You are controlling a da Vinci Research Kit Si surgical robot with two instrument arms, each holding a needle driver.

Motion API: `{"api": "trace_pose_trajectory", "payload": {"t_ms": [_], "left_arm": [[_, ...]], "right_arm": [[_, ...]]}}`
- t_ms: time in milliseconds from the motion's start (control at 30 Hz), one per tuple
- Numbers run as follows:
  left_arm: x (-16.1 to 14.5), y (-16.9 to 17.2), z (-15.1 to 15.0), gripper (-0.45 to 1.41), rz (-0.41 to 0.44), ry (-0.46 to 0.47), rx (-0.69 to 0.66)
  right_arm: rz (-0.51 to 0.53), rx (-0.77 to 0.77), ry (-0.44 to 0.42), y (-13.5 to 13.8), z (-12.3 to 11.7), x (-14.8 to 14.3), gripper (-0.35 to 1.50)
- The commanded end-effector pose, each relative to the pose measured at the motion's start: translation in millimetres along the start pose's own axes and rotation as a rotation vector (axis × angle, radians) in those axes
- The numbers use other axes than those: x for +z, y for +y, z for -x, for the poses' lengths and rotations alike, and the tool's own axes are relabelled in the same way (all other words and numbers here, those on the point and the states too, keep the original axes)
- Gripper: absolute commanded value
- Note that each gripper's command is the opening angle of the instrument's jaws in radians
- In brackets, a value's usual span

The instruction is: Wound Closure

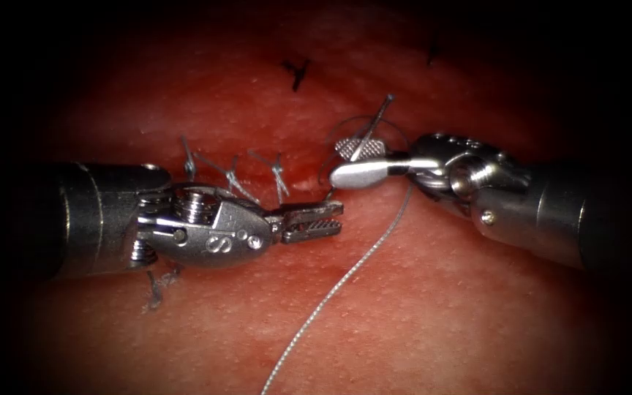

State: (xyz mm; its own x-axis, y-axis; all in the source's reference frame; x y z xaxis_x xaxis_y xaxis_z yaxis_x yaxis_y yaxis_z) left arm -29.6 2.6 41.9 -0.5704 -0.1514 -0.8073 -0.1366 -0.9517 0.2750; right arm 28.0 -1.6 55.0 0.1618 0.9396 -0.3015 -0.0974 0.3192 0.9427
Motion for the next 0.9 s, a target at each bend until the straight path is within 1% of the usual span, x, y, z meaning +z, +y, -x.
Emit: {"api": "trace_pose_trajectory", "payload": {"t_ms": [33, 200, 333, 367, 467, 533, 700, 900], "left_arm": [[1.0, -0.3, 0.0, -0.45, -0.002, 0.002, 0.001], [1.0, -0.3, 0.0, -0.45, -0.005, 0.012, 0.0], [1.0, -0.2, 0.0, -0.45, -0.006, 0.019, 0.0], [1.0, -0.2, 0.0, -0.45, -0.009, 0.02, 0.0], [1.1, -0.1, 0.0, -0.45, -0.008, 0.023, 0.001], [1.2, 0.0, 0.1, -0.45, -0.009, 0.023, 0.002], [1.2, 0.4, 0.2, -0.45, -0.009, 0.026, 0.006], [1.2, 0.4, 0.3, -0.45, -0.008, 0.027, 0.006]], "right_arm": [[-0.007, -0.006, -0.002, 0.3, 0.1, 0.1, 1.48], [-0.01, -0.015, -0.005, 0.4, 1.0, -0.2, 1.48], [-0.009, -0.015, 0.012, 0.7, 0.8, 0.0, 1.48], [-0.038, -0.017, 0.03, 0.6, 0.7, 0.1, 1.48], [-0.04, -0.014, 0.036, 0.3, 0.6, 0.2, 1.48], [-0.054, 0.027, 0.068, -0.1, -0.1, 0.3, 1.48], [-0.066, 0.054, 0.095, -0.6, -0.9, 0.3, 1.48], [-0.077, 0.066, 0.094, -1.1, -0.8, 0.4, 1.48]]}}
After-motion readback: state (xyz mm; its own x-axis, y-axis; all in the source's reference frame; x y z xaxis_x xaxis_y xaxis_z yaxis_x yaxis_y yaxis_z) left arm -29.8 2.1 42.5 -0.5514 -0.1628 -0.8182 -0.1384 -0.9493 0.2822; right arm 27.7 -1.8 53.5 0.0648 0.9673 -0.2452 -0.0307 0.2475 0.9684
